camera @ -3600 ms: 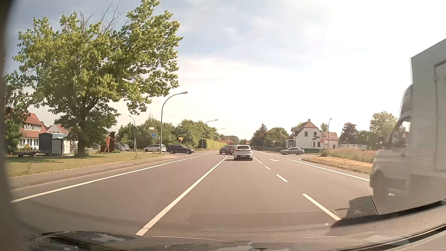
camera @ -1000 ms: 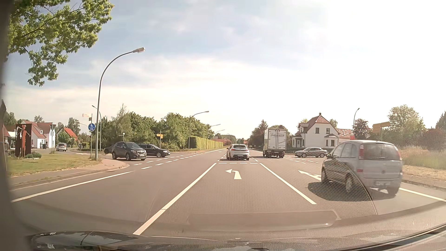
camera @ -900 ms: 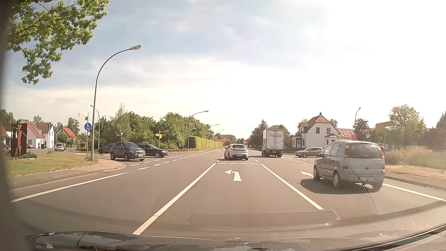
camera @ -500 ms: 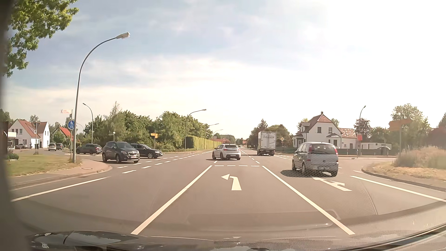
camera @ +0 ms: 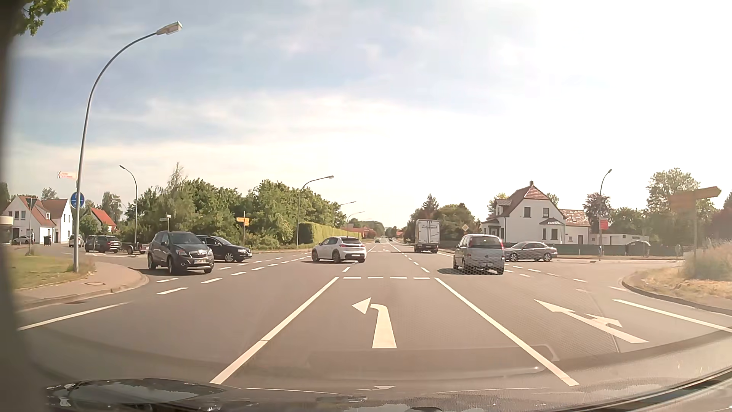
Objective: Follow the waypoints while adhering to traffic rules and regulations
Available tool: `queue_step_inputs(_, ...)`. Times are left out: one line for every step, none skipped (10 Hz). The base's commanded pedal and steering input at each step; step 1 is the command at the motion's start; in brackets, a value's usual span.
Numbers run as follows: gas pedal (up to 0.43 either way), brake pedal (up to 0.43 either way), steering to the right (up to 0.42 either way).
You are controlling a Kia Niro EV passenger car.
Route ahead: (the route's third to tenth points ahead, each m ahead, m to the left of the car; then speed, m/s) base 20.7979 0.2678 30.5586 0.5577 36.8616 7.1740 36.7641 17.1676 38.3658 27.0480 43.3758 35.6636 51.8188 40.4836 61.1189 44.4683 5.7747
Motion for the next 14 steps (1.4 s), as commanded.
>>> queue_step_inputs(0.098, 0.000, 0.005)
queue_step_inputs(0.098, 0.000, 0.005)
queue_step_inputs(0.098, 0.000, 0.004)
queue_step_inputs(0.087, 0.000, 0.004)
queue_step_inputs(0.000, 0.000, 0.004)
queue_step_inputs(0.000, 0.000, 0.002)
queue_step_inputs(0.000, 0.000, 0.000)
queue_step_inputs(0.000, 0.024, -0.005)
queue_step_inputs(0.000, 0.110, -0.008)
queue_step_inputs(0.000, 0.195, -0.008)
queue_step_inputs(0.000, 0.238, -0.008)
queue_step_inputs(0.000, 0.244, -0.008)
queue_step_inputs(0.000, 0.250, -0.008)
queue_step_inputs(0.000, 0.256, -0.008)
